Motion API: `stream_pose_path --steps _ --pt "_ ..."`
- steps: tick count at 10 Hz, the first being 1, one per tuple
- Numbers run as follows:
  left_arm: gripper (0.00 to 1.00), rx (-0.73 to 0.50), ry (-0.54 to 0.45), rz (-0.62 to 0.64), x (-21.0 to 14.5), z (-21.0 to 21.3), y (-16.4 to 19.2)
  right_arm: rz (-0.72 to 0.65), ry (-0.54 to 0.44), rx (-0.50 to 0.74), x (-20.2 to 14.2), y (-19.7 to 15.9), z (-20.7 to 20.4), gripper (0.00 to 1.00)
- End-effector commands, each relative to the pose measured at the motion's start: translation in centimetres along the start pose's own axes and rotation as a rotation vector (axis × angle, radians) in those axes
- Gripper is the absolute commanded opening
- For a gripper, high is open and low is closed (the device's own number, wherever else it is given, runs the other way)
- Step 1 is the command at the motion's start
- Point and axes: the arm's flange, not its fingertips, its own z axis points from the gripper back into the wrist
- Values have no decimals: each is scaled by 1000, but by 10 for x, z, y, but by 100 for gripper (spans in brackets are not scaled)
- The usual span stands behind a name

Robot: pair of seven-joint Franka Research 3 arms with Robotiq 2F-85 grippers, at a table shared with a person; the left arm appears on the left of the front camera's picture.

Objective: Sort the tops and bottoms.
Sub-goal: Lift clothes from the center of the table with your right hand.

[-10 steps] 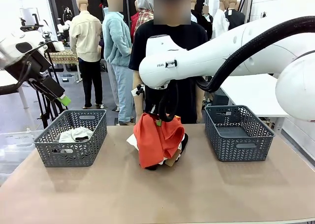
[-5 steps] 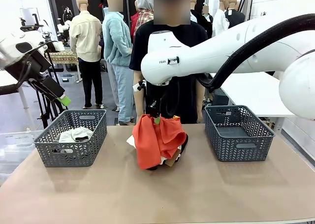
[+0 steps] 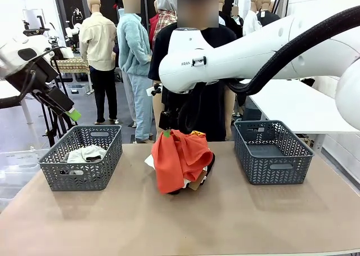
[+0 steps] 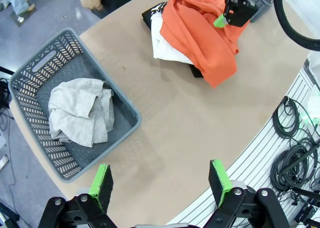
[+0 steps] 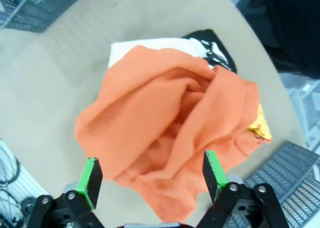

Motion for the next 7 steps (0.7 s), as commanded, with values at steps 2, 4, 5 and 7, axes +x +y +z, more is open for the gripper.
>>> stream_pose_path --steps 2,4,5,7 --pt "100 -2 4 5 1 2 0 -45 22 -23 0 -5 -27 100" --pt "100 -2 4 5 1 2 0 -38 61 -28 7 -13 -39 100" --pt "100 -2 4 5 1 2 0 -33 75 -47 11 -15 -41 100" --pt "100 -2 4 5 1 2 0 -30 136 -7 18 -16 -54 100"
